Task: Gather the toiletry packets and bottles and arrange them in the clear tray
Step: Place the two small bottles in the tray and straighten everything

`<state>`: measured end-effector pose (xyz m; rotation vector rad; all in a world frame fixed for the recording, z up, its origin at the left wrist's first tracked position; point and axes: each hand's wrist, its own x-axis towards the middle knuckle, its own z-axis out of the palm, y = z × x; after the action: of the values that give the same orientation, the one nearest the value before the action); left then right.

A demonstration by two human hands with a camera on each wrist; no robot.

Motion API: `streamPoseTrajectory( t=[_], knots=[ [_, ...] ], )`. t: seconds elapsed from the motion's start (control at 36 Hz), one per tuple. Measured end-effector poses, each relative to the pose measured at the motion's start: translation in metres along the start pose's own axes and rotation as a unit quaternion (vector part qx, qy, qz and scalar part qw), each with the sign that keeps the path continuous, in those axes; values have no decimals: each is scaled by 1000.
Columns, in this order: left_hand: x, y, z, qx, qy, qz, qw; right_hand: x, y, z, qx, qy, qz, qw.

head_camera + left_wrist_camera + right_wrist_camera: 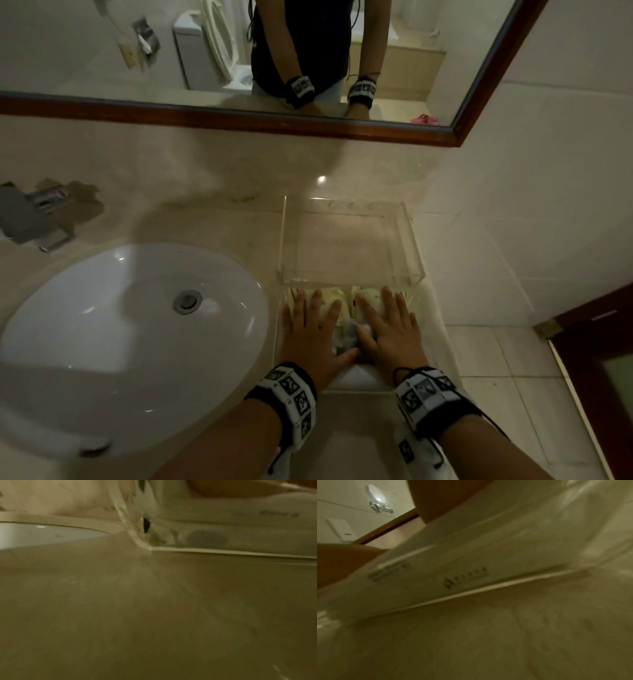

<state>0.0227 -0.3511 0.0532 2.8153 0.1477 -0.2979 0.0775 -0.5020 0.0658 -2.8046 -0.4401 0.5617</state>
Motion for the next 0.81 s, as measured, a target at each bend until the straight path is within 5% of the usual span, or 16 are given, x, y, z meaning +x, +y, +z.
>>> streamPoseTrajectory(
  t=[0.22, 0.33, 0.81],
  knots=[
    [-15, -2, -7, 19, 8, 53, 998, -33, -1, -7, 17, 34, -40, 998],
    [-13, -4, -6, 23, -20, 43, 999, -36, 5, 8, -30, -8, -50, 998],
    [-9, -2, -13, 1, -53, 36, 998, -30, 5, 7, -39, 27, -44, 998]
  ],
)
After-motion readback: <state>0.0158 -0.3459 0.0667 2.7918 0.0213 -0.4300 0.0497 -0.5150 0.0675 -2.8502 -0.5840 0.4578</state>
